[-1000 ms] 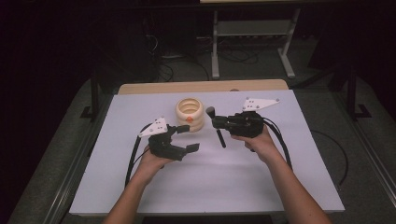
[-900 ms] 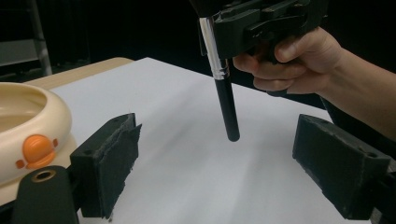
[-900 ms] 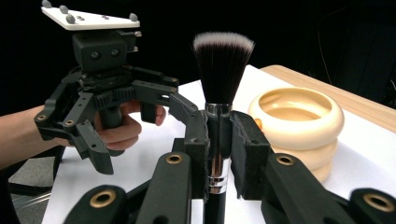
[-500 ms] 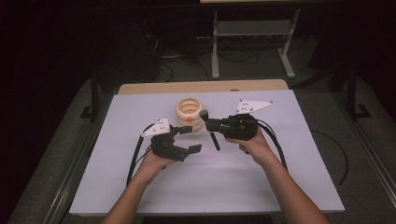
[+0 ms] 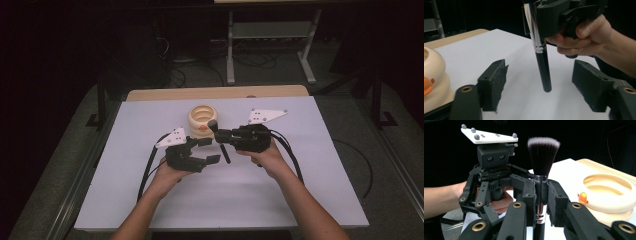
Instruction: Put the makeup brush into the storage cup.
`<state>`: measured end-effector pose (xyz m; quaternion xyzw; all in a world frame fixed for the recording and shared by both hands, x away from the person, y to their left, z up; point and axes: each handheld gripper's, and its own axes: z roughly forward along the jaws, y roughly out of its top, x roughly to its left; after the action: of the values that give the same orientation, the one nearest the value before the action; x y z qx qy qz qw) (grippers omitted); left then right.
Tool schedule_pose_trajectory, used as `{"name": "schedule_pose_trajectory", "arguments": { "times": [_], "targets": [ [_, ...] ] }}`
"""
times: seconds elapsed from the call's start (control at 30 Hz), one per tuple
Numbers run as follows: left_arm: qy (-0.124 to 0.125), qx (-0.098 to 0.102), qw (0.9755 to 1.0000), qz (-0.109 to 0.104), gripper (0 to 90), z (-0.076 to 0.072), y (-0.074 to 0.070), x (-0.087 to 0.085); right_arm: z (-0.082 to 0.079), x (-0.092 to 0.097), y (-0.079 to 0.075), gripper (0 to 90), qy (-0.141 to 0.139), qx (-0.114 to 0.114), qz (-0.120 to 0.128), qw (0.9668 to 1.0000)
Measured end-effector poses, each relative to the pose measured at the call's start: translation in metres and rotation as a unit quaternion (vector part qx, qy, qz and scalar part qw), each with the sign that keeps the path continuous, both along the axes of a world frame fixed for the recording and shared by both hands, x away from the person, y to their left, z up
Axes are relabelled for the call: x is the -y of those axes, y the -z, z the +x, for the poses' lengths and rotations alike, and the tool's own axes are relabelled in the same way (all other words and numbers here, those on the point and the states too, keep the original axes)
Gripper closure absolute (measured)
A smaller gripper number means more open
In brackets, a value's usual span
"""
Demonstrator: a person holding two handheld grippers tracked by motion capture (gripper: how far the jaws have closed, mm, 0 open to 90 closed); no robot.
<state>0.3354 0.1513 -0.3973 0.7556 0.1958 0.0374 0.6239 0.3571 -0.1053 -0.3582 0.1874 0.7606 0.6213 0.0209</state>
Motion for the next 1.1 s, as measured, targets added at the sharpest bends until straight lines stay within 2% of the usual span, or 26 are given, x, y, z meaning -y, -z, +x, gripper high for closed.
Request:
{"name": "schedule_pose_trajectory", "arguments": {
  "times": [0.27,0.63,0.77,0.9,1.1],
  "targets": [
    [-0.002,0.0,1.0,0.007,39.2,0.0,0.002,0.005,0.0,-0.004,0.002,76.5,-0.004,0.002,-0.001,1.0],
    [-0.006,0.005,1.0,0.001,50.0,0.0,0.002,0.008,-0.002,-0.012,0.005,76.5,-0.004,0.007,-0.003,1.0],
    [-0.01,0.004,0.9999,0.001,56.4,0.0,0.002,0.008,-0.002,-0.014,0.007,76.5,-0.004,0.005,-0.005,1.0],
    [-0.017,0.013,0.9998,0.002,62.3,-0.002,0.001,0.008,-0.003,-0.016,0.007,76.6,-0.004,0.008,-0.002,1.0],
    [-0.018,0.01,0.9998,-0.002,69.1,-0.001,0.001,0.009,-0.004,-0.018,0.008,76.5,-0.005,0.005,-0.001,1.0]
  ]
}}
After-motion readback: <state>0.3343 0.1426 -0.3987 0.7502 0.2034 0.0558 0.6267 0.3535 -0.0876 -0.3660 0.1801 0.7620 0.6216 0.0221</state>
